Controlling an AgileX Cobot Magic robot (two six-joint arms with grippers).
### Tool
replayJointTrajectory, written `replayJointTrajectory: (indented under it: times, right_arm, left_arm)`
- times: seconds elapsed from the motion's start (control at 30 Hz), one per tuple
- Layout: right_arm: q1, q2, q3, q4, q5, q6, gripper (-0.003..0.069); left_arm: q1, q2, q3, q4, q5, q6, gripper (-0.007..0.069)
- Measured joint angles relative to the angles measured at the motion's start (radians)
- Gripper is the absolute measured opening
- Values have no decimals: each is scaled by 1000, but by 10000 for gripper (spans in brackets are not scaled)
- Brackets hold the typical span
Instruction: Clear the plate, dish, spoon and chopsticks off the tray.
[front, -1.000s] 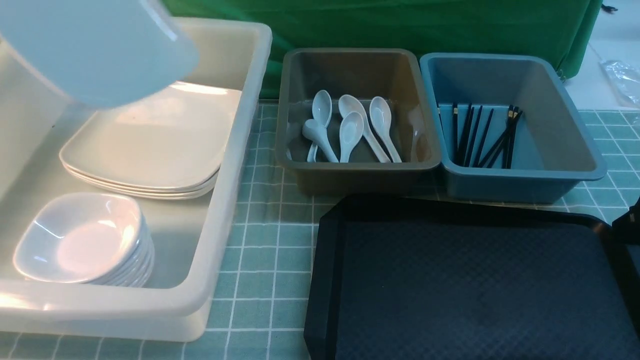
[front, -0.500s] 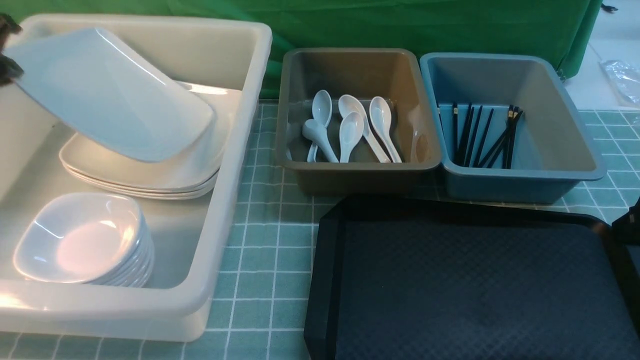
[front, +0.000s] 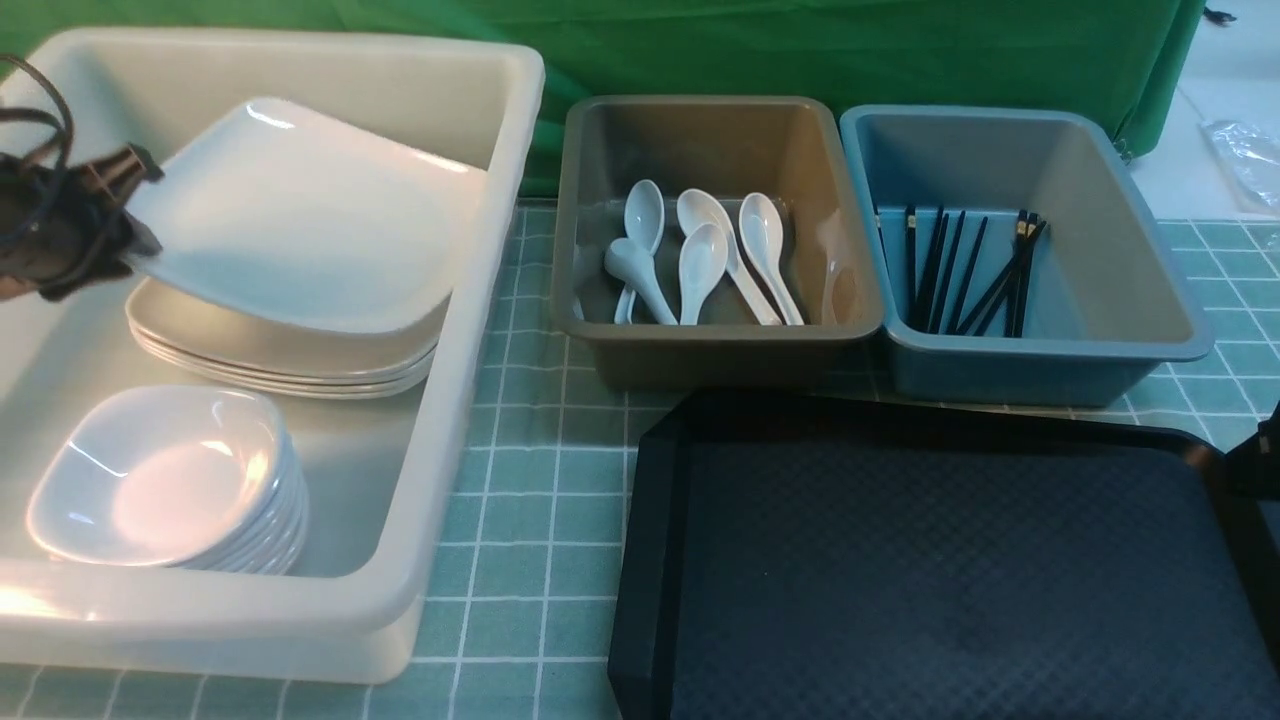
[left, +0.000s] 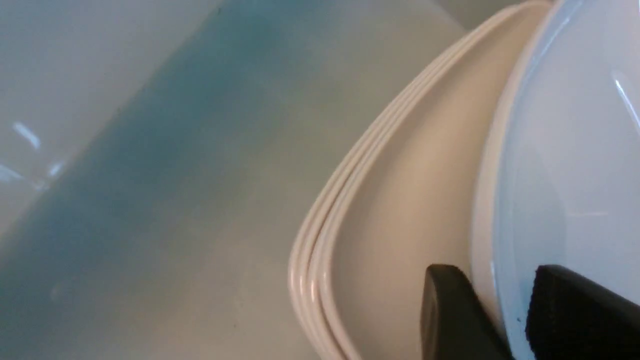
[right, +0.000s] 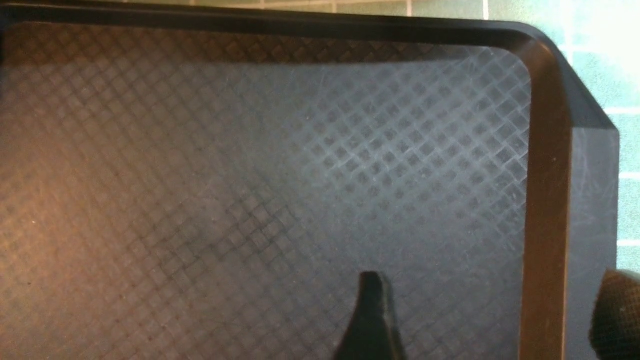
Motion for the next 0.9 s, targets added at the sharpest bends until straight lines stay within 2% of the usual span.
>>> replayJointTrajectory:
  times: [0.07, 0.27, 0.43, 0.5, 0.53, 0.6, 0.63, 0.67, 0.7, 0.73, 0.77, 0.9]
  right_arm:
    - [0, 0, 0, 0, 0, 0, 566]
    - [0, 0, 0, 0, 3, 1, 566]
    - [0, 0, -16, 0, 72, -6, 566]
    - [0, -2, -66, 0, 144, -17, 556]
    - [0, -8, -108, 0, 184, -27, 528]
    - [0, -32, -213, 0, 252, -45, 421]
    - [0, -39, -237, 0, 263, -47, 392]
    - [0, -76, -321, 0, 287, -54, 269]
    - [0, -106, -381, 0, 291, -54, 177]
    - [0, -112, -404, 0, 291, -54, 161]
    - [0, -175, -487, 0, 272, -55, 73]
    - [0, -357, -594, -32, 167, -56, 27]
  left_arm:
    - [-4, 9, 0, 50, 43, -4, 351]
    - [-3, -18, 0, 213, 97, -52, 539]
    - [-2, -98, -28, 325, 155, -57, 575]
    - [-1, -147, -51, 328, 205, -43, 541]
    - [-1, -174, -67, 319, 244, -25, 492]
    - [1, -235, -94, 270, 309, 4, 395]
    - [1, -242, -97, 264, 316, 14, 351]
    - [1, -299, -117, 206, 371, 57, 235]
    - [1, -339, -124, 163, 396, 95, 152]
    - [1, -356, -125, 145, 405, 120, 113]
    - [1, -430, -128, 77, 436, 180, 57]
    - [1, -623, -129, -30, 519, 286, 7]
